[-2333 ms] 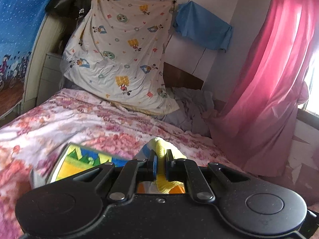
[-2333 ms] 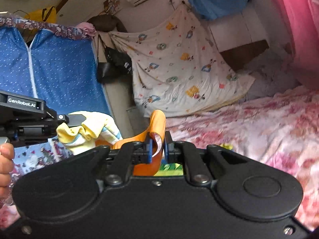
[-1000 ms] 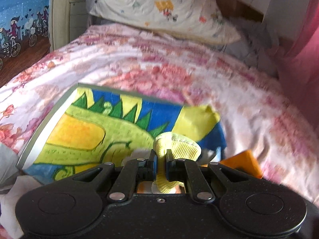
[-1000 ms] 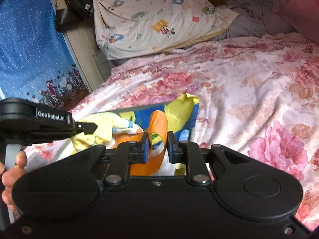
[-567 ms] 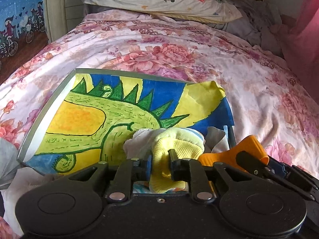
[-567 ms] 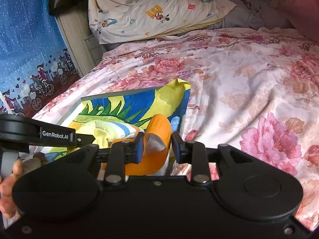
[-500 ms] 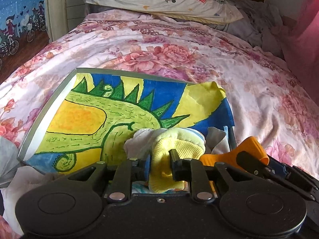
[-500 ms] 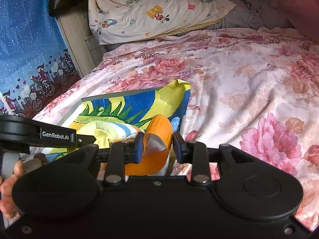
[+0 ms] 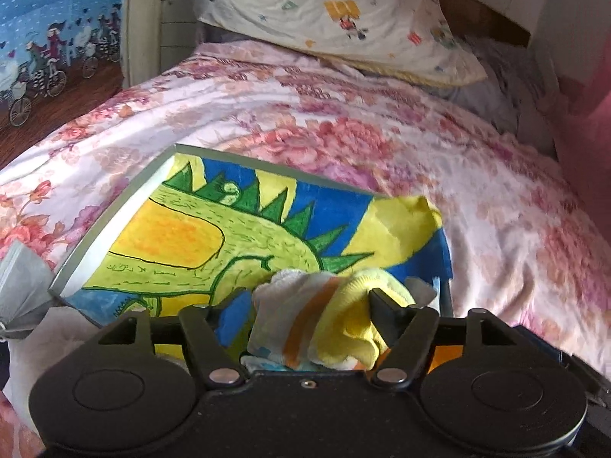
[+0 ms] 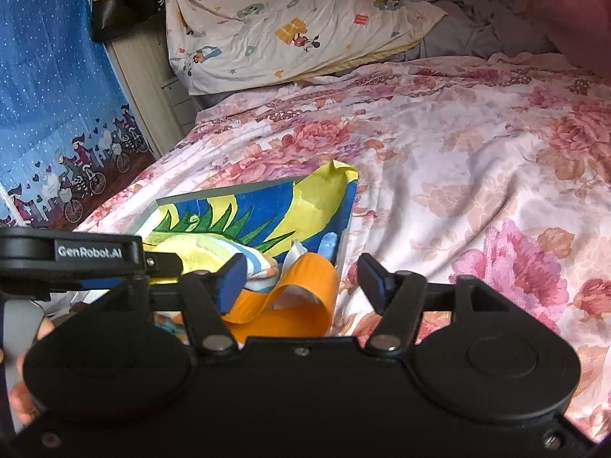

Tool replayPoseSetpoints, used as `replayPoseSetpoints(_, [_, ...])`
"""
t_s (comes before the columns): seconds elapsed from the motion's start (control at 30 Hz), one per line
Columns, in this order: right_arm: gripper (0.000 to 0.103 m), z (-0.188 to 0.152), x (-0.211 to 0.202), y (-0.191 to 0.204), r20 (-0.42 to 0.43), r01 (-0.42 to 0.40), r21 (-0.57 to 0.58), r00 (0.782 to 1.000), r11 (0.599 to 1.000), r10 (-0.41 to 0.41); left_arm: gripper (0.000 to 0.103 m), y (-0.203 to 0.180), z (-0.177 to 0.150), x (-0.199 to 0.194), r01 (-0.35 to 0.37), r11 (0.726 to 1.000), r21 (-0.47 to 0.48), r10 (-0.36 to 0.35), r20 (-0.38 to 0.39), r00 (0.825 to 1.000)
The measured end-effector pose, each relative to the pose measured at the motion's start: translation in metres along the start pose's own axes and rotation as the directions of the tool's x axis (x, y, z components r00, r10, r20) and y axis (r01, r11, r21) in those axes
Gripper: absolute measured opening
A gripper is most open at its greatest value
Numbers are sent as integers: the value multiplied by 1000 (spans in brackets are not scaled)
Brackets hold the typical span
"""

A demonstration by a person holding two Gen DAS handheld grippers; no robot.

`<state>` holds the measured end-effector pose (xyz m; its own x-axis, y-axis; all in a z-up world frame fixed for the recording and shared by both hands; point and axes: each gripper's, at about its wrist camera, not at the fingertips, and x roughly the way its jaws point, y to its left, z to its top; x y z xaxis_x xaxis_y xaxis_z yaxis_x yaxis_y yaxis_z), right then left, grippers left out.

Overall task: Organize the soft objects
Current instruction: 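Open both grippers to release the items and lift away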

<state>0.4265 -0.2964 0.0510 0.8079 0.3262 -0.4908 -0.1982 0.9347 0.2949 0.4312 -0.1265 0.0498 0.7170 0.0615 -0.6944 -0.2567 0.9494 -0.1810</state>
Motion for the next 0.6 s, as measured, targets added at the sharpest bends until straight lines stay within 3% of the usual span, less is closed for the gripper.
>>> replayPoseSetpoints(0.17, [73,4,-12,-2,23,0,6,1000,1000,0,84,2,1,-18,11,1000,-16,-10,54,998])
replayPoseSetpoints(0.33, [86,9,-32,2,61,-9,2,998,1000,9,88,6,0,-50,12,1000,-1,-11,107,994])
replayPoseSetpoints(0.4, [89,12,-42,6,74,-9,-6,997,1000,10,97,8,-2,-64,7,1000,13,-9,136,991])
replayPoseSetpoints(0.47, [102,13,-52,10,90,-10,-8,996,1000,11,100,11,-4,-80,4,1000,24,-8,169,986])
replayPoseSetpoints(0.6, [102,16,-73,21,112,-25,-17,993,1000,27,102,21,-6,-112,26,999,26,-31,211,977])
